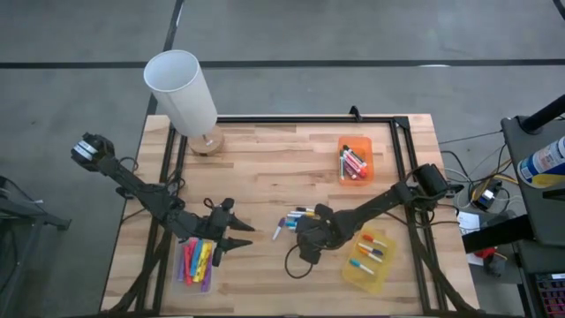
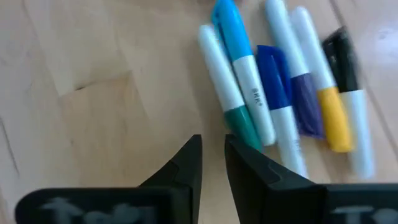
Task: Pick & Place Markers
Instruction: Put the green highlighter pen into the yellow bin
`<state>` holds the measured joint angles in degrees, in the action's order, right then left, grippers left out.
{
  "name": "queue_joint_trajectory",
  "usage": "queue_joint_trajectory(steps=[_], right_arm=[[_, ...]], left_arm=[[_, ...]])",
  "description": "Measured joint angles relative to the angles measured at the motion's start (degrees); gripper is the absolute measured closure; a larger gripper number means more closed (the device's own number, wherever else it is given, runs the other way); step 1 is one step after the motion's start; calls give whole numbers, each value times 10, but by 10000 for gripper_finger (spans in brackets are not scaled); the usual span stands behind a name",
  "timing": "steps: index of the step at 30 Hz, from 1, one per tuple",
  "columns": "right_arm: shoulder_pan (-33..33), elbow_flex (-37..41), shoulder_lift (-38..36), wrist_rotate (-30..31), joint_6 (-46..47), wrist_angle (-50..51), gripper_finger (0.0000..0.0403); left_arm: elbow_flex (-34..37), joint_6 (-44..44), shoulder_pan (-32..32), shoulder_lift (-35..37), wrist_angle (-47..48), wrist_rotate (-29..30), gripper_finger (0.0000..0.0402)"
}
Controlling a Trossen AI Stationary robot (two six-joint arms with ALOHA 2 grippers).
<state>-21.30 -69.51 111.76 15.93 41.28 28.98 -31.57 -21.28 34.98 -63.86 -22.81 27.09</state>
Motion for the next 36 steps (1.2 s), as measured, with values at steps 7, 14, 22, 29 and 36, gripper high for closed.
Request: queue_joint_trajectory(steps=[7,14,22,29,36], right_arm=[[1,13,9,-1,-15,-48,349],[-3,1,14,-51,-36,-48,347],[-6,-16,14,-9,-121,-52,314],[-2,-16,16,32,-130,-46,281],[3,-14,24,37,-152,-18,282]], left_arm=[[0,-3,0,13,0,0,227],[0,-4,0,13,6,-2,227],[0,-4,0,13,6,-2,227],[0,-4,1,13,6,-2,227],[0,-4,1,13,5,-2,227]])
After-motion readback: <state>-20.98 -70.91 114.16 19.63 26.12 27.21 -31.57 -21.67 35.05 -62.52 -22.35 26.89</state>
